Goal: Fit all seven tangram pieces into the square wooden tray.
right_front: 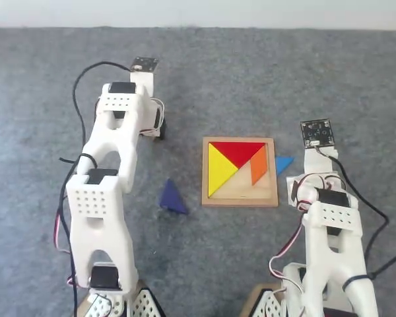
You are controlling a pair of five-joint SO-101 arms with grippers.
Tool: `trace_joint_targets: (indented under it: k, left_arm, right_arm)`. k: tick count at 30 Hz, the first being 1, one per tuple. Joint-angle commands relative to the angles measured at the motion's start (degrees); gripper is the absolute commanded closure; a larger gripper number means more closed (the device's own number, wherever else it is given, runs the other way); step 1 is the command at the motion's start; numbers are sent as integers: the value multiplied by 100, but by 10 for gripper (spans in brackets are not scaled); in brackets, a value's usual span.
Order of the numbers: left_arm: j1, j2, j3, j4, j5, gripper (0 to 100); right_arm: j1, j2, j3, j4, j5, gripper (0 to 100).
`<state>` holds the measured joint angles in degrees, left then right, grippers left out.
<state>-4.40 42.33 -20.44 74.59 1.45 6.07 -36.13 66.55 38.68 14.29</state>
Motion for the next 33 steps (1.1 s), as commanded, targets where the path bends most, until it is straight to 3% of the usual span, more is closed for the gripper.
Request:
trace_joint_targets:
  k: [1,5,10,16,21,28,33]
  left_arm:
    - [-70,-308,-382,62,-53,844]
    - [62,-791,-505,9,-246,844]
    - [220,-782,-514,-624,79,844]
    - [185,141,-971,-738,466,844]
    - [70,1108,-1965,211,440,848]
    - [-62,1679,-3943,2664,246,848]
    - [-281,1363,-3046,2602,-123,880]
  right_arm:
    - [-31,-189,-35,-48,70,954]
    - [-40,-189,-35,-48,70,954]
    - [-40,-189,-35,-48,70,954]
    - [-40,-189,-26,-48,70,954]
    - [-40,-189,-26,-4,70,954]
    - [-163,-198,-26,66,70,954]
    - [-145,-189,-26,66,70,954]
